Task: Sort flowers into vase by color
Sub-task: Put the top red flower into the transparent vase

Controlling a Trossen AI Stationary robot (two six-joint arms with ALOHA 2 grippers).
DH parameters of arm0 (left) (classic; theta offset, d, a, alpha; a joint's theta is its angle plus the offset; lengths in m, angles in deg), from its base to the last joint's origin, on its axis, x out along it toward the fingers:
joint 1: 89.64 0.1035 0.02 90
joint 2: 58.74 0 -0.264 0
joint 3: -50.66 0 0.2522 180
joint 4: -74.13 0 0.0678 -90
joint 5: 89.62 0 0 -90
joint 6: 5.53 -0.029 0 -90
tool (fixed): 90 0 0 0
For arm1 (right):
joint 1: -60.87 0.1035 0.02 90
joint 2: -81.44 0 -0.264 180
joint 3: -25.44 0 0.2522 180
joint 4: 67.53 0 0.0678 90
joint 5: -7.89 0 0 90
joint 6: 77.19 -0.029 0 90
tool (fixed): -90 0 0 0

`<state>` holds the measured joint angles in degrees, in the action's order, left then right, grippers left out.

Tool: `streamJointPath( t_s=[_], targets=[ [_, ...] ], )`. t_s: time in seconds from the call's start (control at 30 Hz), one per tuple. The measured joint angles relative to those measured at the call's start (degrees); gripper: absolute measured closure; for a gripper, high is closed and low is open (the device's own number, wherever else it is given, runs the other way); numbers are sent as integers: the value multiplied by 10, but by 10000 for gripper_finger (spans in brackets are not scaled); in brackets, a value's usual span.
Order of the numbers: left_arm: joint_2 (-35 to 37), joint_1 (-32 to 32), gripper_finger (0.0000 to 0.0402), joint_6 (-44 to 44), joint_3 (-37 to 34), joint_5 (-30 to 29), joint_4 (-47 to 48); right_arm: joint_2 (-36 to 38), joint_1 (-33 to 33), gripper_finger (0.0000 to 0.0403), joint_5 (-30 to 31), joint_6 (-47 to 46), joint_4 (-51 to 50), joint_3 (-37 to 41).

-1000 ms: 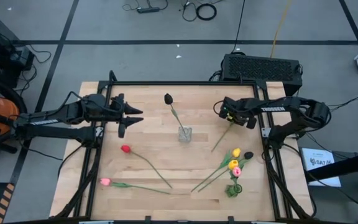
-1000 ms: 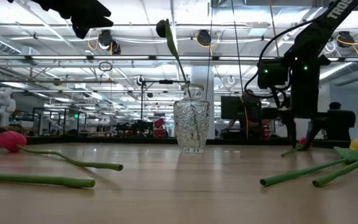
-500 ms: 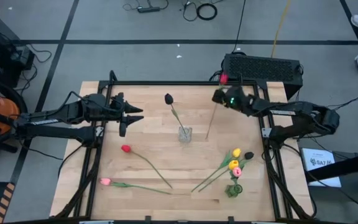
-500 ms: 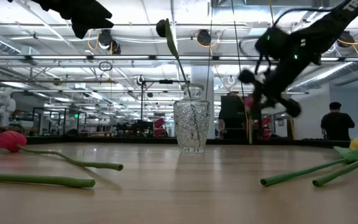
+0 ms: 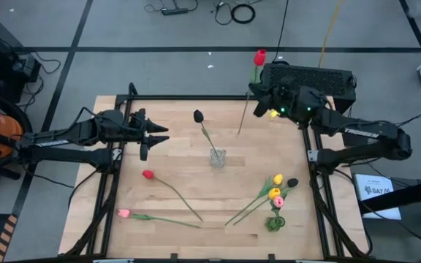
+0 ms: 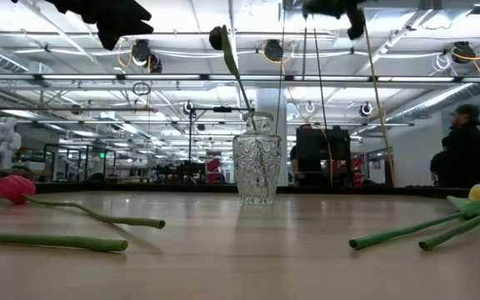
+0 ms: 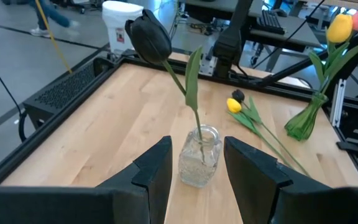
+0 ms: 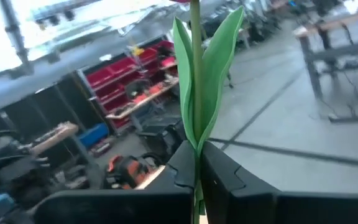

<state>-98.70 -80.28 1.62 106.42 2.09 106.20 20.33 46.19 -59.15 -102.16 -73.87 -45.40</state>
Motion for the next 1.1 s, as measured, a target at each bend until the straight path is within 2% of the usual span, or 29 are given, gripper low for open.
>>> streamJointPath(
  t_s=[0.1,0.27,0.5,0.63,0.8,1.1],
  targets=[
    [0,0,249,0,0,0,0,-20,59,403,57,41,-4,-19],
    [0,0,249,0,0,1,1,-54,139,403,120,47,15,-15],
    [0,0,249,-1,0,1,1,-135,184,403,128,98,139,-15],
    [0,0,249,-1,0,1,1,-171,194,403,130,100,158,-15],
    [0,0,249,-1,0,2,3,-203,201,402,128,146,197,-15],
    [0,0,249,-1,0,13,3,-261,214,402,110,188,204,-15]
  ],
)
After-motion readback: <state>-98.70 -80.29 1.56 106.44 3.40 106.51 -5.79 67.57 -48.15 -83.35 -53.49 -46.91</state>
